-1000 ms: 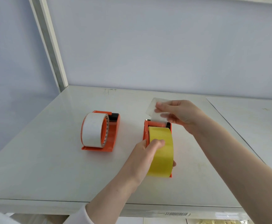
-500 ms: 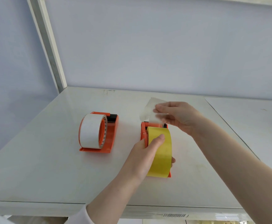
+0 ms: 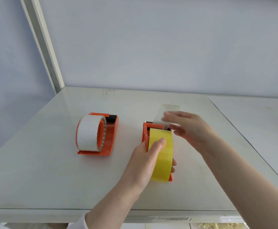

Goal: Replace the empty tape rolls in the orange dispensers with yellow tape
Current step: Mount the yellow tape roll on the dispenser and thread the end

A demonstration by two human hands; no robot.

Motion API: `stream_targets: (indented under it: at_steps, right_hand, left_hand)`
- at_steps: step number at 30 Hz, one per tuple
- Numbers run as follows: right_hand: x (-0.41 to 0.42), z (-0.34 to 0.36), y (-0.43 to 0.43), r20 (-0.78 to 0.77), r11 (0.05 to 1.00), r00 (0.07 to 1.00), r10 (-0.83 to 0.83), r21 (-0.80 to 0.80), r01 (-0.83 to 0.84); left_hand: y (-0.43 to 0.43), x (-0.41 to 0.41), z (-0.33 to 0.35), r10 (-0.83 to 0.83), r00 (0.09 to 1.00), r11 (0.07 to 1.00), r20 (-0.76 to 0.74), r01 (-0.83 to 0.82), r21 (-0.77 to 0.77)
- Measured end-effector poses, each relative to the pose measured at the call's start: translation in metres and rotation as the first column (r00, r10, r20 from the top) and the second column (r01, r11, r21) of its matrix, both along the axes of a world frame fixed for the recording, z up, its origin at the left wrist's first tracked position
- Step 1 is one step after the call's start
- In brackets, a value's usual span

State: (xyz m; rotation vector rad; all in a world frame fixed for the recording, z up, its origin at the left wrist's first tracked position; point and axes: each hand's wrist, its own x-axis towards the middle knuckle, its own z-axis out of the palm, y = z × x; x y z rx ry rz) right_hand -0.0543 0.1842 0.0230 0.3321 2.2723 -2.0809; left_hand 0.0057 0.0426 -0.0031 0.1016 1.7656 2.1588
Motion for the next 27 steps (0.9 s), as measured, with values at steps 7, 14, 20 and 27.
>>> stream_targets:
  at_steps: [7,14,20,27]
  right_hand:
    - [0.002,-0.01,-0.009,-0.053,0.983,0.984,-0.169,0.065,0.172]
    - [-0.002,0.005,-0.017,-0.092,0.987,0.996,-0.008,0.162,0.022]
    - [0.003,-0.019,-0.009,-0.234,0.923,0.944,-0.232,0.253,0.29]
    - [0.015,-0.045,-0.001,-0.343,0.825,0.895,-0.286,0.388,0.412]
  left_hand:
    - [-0.003,0.0,-0.001,0.001,1.0,1.0,-0.025,-0.001,0.007]
    - [-0.004,0.001,-0.001,-0.043,0.998,0.999,-0.038,0.041,-0.031]
    - [-0.007,0.0,-0.003,-0.006,0.999,1.0,-0.047,0.006,0.008]
    - [-0.007,-0.002,-0.003,-0.025,0.997,1.0,-0.074,0.026,0.003]
